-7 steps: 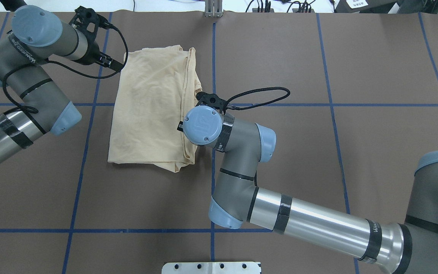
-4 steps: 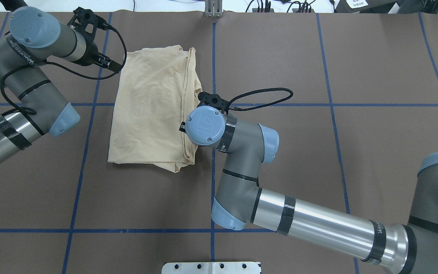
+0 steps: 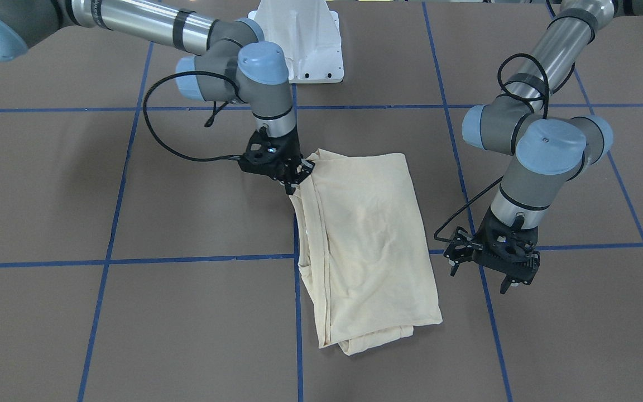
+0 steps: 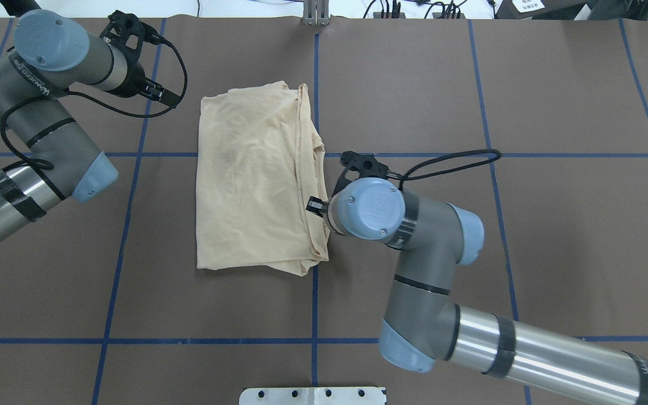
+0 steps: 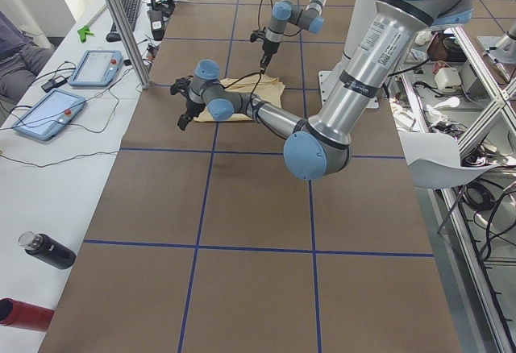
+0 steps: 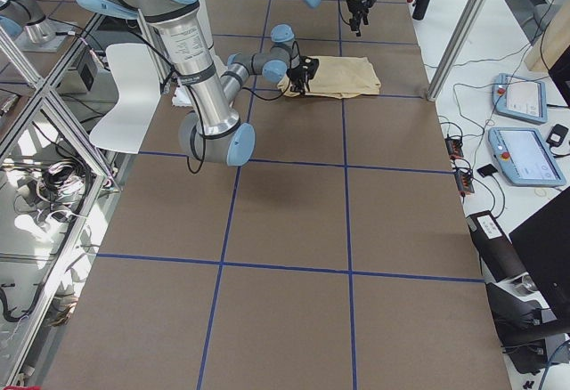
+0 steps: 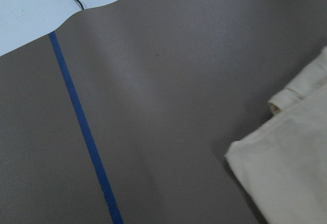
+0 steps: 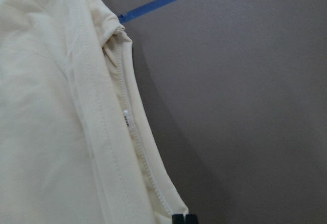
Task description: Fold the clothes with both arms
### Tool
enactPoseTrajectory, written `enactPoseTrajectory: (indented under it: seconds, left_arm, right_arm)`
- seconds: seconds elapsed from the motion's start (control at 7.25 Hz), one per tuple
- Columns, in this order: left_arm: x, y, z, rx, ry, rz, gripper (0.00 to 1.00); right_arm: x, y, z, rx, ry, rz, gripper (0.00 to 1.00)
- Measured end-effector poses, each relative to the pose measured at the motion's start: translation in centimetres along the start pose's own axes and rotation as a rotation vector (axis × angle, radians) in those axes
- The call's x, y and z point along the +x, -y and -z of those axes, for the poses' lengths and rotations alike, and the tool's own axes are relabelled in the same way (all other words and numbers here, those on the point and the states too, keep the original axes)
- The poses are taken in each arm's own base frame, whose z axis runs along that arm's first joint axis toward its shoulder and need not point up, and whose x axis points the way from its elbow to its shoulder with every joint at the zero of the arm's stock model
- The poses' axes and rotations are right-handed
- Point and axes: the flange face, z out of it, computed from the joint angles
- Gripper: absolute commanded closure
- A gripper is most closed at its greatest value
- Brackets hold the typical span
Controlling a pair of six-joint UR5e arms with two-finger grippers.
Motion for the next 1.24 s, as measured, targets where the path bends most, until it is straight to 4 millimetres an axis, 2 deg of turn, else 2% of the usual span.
enactPoseTrajectory:
  seconds: [0.14,0.28,0.55,0.69,0.97,1.1,1.24]
  left_arm:
    - [0.0,-0.2,0.1,0.0,-0.001,0.002,0.0]
    - [-0.1,-0.5,0.2,0.0,-0.001,0.002,0.0]
    - [-0.2,-0.8,0.3,-0.001,-0.003,0.002,0.0]
    - [-0.2,-0.9,0.4,-0.001,-0.003,0.002,0.0]
    - [-0.3,-1.4,0.7,0.001,-0.006,0.002,0.0]
    - [-0.2,-1.5,1.0,0.004,-0.009,0.001,0.0]
    - [-0.2,-1.6,1.2,0.006,-0.011,0.0,0.0]
  right_arm:
    - [1.3,-1.7,0.7,-0.005,-0.007,0.015,0.89]
    - [2.1,-2.8,0.8,-0.006,-0.013,0.026,0.01]
    - [2.4,-3.5,0.8,-0.003,-0.017,0.038,0.0]
    - [1.7,-3.1,0.9,0.002,-0.029,0.045,0.0]
    - [-2.5,-1.0,1.4,0.032,-0.118,0.068,0.0]
    - [-5.1,0.0,0.5,0.038,-0.173,0.078,0.0]
    - [-7.5,1.1,-1.8,0.035,-0.236,0.101,0.0]
